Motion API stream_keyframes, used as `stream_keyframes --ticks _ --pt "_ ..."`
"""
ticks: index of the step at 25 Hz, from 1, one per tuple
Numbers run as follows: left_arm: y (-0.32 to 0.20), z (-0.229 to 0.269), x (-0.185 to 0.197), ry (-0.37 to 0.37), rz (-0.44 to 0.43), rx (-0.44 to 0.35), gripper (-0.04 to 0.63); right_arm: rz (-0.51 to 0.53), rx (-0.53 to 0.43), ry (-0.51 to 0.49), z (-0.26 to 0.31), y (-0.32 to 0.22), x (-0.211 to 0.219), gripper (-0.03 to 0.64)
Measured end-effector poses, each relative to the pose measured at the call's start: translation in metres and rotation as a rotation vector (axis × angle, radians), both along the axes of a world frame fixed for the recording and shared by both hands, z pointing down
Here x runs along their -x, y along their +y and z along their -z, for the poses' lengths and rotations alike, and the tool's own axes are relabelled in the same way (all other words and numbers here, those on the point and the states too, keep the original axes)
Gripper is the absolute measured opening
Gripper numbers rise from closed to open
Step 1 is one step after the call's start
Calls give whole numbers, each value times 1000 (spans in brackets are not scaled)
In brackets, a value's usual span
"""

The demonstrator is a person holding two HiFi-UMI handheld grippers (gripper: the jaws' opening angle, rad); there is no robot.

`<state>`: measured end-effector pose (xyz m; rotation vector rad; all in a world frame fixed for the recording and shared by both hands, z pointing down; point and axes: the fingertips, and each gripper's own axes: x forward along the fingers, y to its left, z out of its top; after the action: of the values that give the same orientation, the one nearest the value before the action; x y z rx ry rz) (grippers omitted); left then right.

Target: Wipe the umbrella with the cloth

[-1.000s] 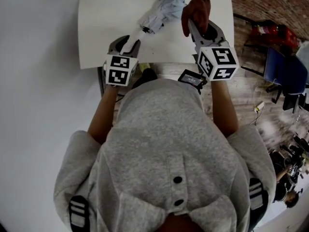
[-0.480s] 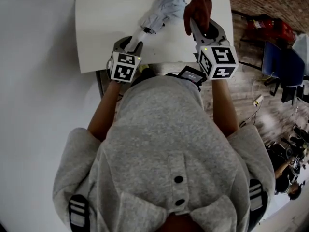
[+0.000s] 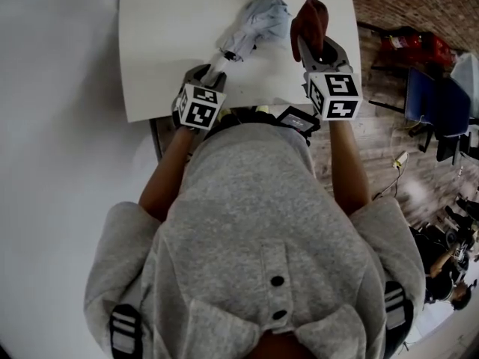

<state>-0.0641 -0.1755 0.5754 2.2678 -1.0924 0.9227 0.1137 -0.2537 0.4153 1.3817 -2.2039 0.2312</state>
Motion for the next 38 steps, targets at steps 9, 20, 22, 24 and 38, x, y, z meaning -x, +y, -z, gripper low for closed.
stream_keyframes --ticks 9,20,22,24,38 --pt "-5 -17 -2 -23 1 19 164 -48 65 49 -44 -17 -25 98" --pt "-6 -25 -5 -52 2 44 163 -54 136 67 -81 -26 -28 98" --pt "-6 -26 -5 -55 -2 38 161 -65 157 63 -91 -29 -30 98" --pt "-5 -26 -5 -58 -5 36 160 -78 180 58 -101 -30 -32 98" --pt "-5 -30 -5 -45 -23 38 155 -98 307 55 -148 -30 -30 98"
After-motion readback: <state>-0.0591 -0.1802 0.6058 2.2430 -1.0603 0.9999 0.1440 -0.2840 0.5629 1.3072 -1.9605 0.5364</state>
